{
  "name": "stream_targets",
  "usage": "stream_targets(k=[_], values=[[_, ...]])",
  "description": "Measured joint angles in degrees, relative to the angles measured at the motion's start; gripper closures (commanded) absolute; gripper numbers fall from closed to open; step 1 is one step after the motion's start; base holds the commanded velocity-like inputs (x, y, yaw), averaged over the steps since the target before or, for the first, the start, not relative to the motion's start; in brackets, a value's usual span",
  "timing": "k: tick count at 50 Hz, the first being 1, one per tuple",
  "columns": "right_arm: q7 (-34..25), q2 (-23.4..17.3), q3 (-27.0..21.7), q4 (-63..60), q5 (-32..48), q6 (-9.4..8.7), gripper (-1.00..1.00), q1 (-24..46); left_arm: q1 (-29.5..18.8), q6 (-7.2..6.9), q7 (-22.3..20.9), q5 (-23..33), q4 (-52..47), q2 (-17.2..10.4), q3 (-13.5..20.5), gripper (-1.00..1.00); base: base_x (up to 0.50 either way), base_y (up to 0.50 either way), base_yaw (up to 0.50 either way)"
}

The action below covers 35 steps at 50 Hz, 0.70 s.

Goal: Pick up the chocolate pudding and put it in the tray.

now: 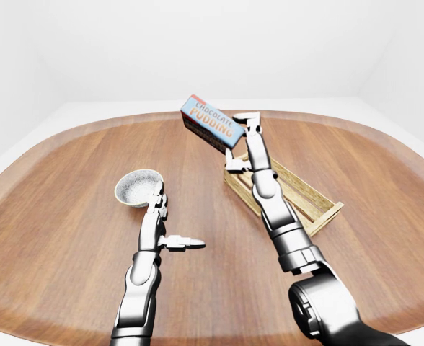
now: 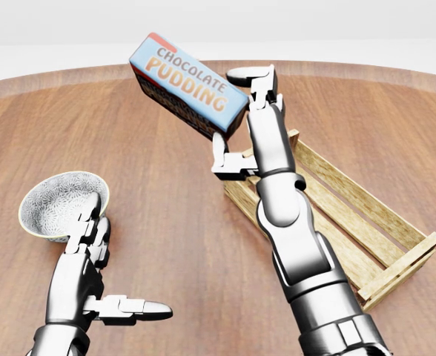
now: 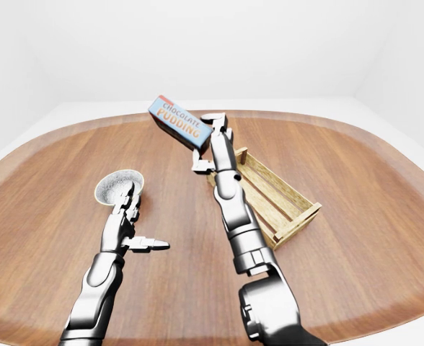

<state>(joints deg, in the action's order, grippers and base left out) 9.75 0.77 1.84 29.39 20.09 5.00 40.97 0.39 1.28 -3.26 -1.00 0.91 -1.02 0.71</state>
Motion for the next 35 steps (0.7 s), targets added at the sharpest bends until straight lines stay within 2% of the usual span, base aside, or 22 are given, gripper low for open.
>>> stream_targets(k=[22, 35], values=[[1.58, -3.79, -3.09, 28.52, -3.51, -0.01, 1.0, 14.71, -0.06, -0.04, -0.25, 0.01, 0.21, -0.01, -0.08, -1.0, 0.0, 0.0, 0.0], [1.39, -5.54, -3.92, 34.84, -4.04, -0.01, 1.0, 18.65, -0.15, -0.14, -0.29, -0.04, 0.28, 0.0, -0.06, -1.0, 0.0, 0.0, 0.0]])
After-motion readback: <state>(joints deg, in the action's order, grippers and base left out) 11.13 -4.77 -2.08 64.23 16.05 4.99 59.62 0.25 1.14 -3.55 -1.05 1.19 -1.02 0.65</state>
